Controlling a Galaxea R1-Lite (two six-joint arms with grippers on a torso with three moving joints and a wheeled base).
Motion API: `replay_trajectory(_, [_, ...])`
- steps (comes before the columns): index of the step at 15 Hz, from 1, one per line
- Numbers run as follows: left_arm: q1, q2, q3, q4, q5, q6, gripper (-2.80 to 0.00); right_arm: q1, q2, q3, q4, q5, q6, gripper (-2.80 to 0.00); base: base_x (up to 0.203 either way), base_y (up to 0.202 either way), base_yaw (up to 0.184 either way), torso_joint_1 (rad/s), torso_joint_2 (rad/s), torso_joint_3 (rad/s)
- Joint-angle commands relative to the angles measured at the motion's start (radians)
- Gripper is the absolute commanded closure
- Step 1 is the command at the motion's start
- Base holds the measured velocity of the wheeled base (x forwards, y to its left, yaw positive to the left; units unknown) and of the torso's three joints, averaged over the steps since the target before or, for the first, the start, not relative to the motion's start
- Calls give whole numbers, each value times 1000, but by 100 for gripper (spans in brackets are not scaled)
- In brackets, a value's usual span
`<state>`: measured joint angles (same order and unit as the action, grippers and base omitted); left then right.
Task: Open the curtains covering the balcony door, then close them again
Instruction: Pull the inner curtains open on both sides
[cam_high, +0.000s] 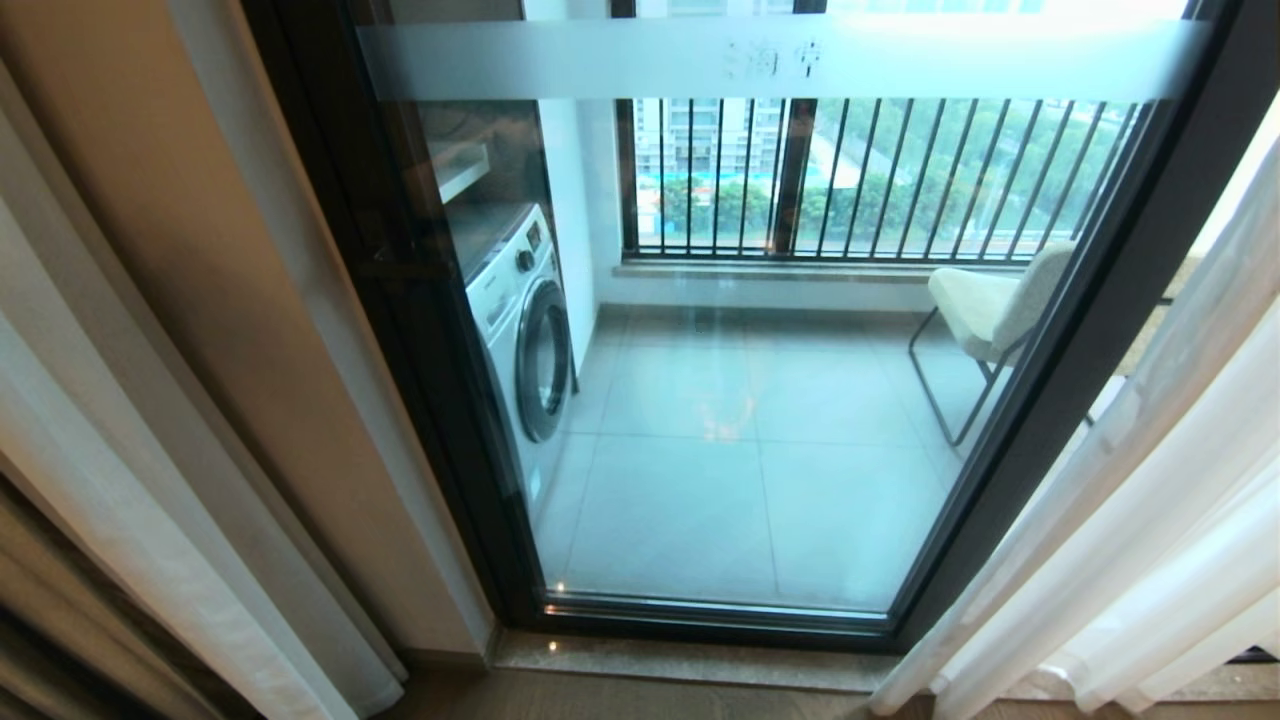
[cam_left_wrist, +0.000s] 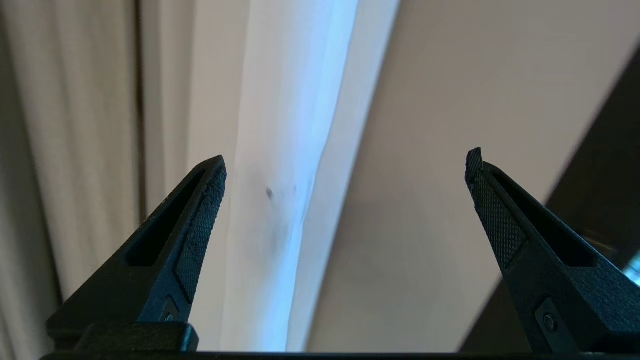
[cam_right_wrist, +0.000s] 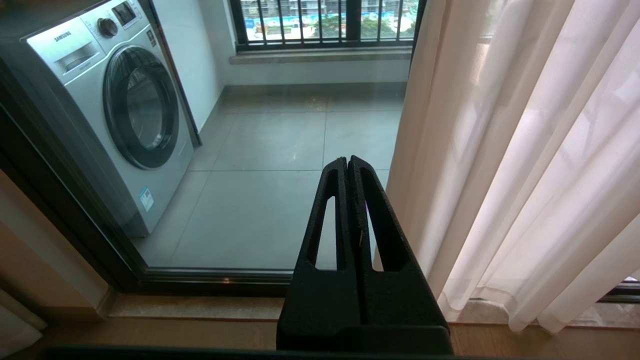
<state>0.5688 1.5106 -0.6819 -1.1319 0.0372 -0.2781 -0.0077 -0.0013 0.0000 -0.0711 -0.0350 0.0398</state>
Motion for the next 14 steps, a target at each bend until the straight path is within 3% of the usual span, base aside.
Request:
replay_trajectory(1, [5, 56, 2, -35, 23, -3, -280, 0, 1, 0, -1, 0, 0, 0, 0, 0, 0, 0, 0, 0])
replay_trajectory(7, [-4, 53, 101, -52, 27, -2, -280, 0, 1, 0, -1, 0, 0, 0, 0, 0, 0, 0, 0, 0])
replay_trajectory(13, [-42, 43, 343, -241, 26, -3, -280, 0, 1, 0, 0, 0, 0, 0, 0, 0, 0, 0, 0, 0])
replay_trajectory(14, [-49, 26, 375, -269, 23, -3, 0, 0, 1, 0, -1, 0, 0, 0, 0, 0, 0, 0, 0, 0])
